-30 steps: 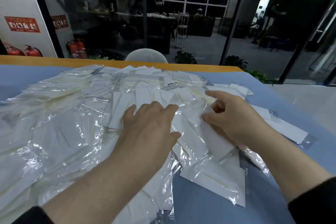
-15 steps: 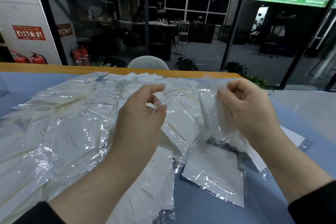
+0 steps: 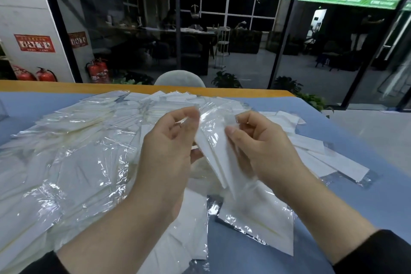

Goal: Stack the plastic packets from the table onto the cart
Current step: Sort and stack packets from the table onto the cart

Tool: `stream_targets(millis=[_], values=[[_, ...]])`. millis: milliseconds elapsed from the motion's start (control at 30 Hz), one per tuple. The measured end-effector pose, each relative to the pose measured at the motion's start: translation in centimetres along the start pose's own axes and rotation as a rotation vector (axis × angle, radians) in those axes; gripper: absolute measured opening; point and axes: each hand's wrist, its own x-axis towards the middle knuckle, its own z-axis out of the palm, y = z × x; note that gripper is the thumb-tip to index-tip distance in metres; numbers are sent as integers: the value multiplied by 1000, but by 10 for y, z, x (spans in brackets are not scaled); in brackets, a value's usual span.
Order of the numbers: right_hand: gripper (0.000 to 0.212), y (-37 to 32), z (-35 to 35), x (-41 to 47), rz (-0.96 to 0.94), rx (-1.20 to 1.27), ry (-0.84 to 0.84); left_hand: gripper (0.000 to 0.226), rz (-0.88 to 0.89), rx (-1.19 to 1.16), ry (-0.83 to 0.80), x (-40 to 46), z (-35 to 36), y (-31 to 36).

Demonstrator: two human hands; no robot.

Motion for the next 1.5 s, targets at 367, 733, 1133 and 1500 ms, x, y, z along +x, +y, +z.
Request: stream_targets(millis=[367, 733, 1133, 1500], values=[[20, -25, -77, 14, -15, -713, 37, 34, 190, 543, 52, -3, -8, 2], [103, 0, -125, 8, 461, -1245, -465, 24, 154, 778, -119, -7, -7, -12], [71, 10, -113, 15, 280, -998, -291, 23, 170, 748, -89, -6, -8, -9], [44, -2, -69, 6, -111, -123, -37, 40, -31, 506, -92, -11, -1, -2]])
